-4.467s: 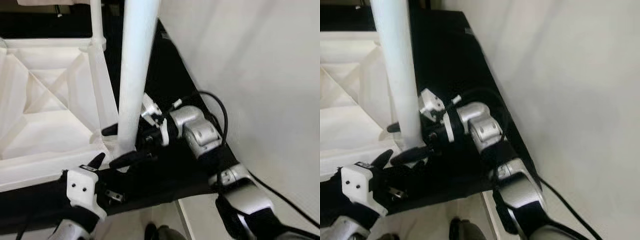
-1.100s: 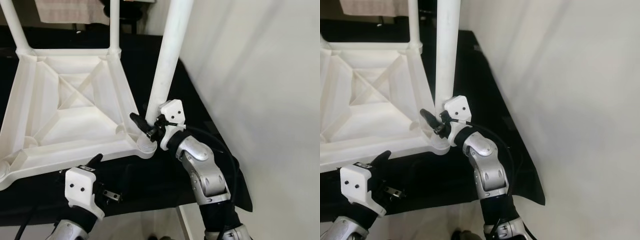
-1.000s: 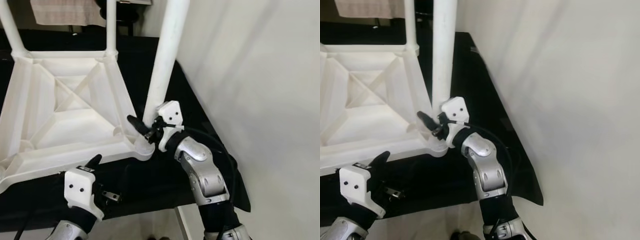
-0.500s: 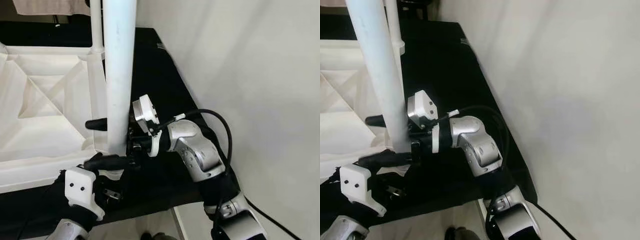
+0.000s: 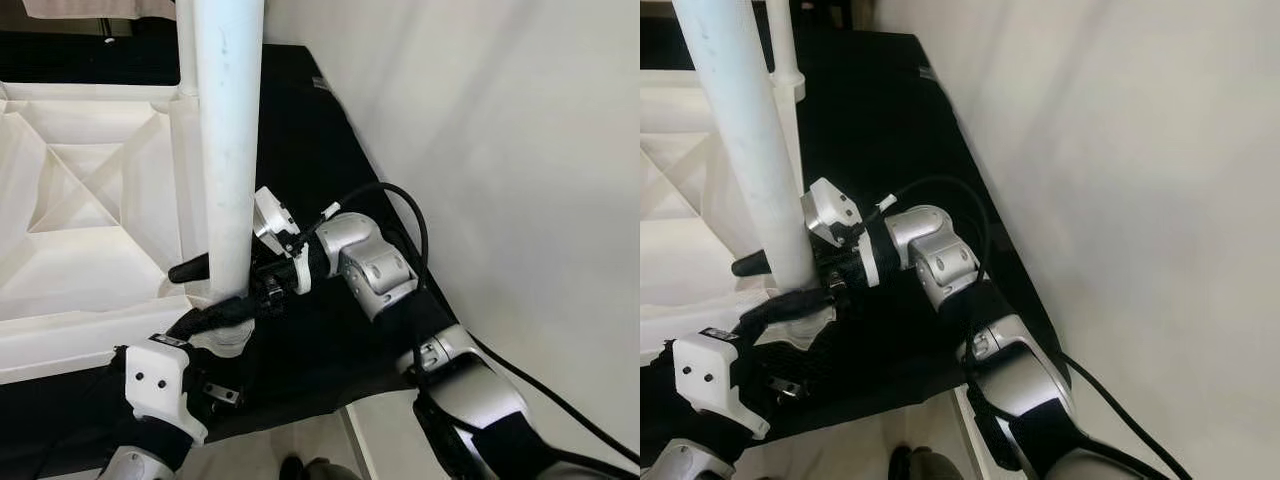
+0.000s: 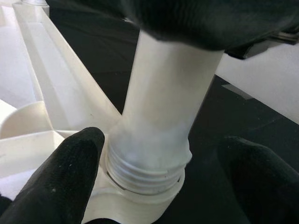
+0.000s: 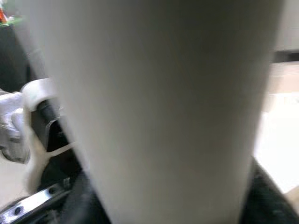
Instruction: Building children table
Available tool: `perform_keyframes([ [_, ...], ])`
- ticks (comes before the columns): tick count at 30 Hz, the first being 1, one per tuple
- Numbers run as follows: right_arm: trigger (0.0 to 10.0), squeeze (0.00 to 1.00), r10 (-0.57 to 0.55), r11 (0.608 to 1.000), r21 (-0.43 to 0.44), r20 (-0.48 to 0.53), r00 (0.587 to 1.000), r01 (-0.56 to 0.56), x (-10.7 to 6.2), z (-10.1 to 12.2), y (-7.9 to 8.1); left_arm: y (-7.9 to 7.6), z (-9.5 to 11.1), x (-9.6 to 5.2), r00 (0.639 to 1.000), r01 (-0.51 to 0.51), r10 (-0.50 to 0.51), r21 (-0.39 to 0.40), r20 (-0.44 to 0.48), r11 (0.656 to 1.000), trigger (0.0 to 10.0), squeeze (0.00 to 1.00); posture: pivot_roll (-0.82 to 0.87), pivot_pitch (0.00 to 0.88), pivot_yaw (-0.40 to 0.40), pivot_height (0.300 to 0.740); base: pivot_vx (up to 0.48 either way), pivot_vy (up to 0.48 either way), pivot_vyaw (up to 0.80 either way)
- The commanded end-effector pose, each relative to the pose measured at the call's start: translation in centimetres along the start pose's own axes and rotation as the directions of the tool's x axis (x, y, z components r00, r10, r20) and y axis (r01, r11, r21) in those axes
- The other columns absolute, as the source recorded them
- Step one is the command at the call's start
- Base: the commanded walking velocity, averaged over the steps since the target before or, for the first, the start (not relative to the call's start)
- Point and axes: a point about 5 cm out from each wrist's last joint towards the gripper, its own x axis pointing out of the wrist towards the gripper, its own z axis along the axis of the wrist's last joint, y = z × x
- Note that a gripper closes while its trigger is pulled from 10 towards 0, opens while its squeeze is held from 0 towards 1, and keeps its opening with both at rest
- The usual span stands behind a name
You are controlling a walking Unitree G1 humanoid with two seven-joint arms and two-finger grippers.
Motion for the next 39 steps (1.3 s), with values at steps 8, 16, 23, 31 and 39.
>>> perform_keyframes([
  [8, 0.0, 0.0, -0.27, 0.957, 0.117, 0.012, 0.963, 0.267, -3.5, -2.5, 0.6, -0.2, -0.1, 0.1, 1.0, 0.001, -0.001, -0.01, -0.01, 1.0, 10.0, 0.0, 0.04, 0.211, -0.22, 0.74, 0.0, 0.0, 0.0],
  [16, 0.0, 0.0, -0.796, 0.441, 0.227, -0.348, 0.495, 0.868, -3.1, -8.4, 4.6, 0.3, -0.2, 0.1, 1.0, -0.001, 0.001, -0.006, -0.01, 1.0, 10.0, 0.0, 0.02, 0.203, -0.216, 0.74, 0.0, 0.0, 0.0],
  [23, 0.0, 0.0, -0.885, 0.288, 0.125, -0.345, 0.314, 0.949, -3.8, -8.0, 5.0, 1.0, -0.7, 0.6, 1.0, 0.005, -0.005, 0.006, -0.014, 1.0, 10.0, 0.0, 0.01, 0.164, -0.198, 0.74, 0.0, 0.0, 0.0],
  [31, 1.0, 0.0, -0.895, 0.246, 0.106, -0.357, 0.268, 0.963, -3.0, -7.1, 5.2, 1.2, -0.6, 0.7, 1.0, -0.013, 0.013, 0.015, -0.003, 1.0, 10.0, 0.0, 0.02, 0.151, -0.203, 0.74, 0.0, 0.0, 0.0],
  [39, 10.0, 1.0, -0.699, 0.682, 0.258, -0.044, 0.714, 0.684, -1.0, -3.1, 3.4, 0.9, -0.6, 0.7, 1.0, 0.0, 0.0, 0.006, -0.004, 1.0, 10.0, 0.0, 0.03, 0.153, -0.205, 0.74, 0.0, 0.0, 0.0],
])
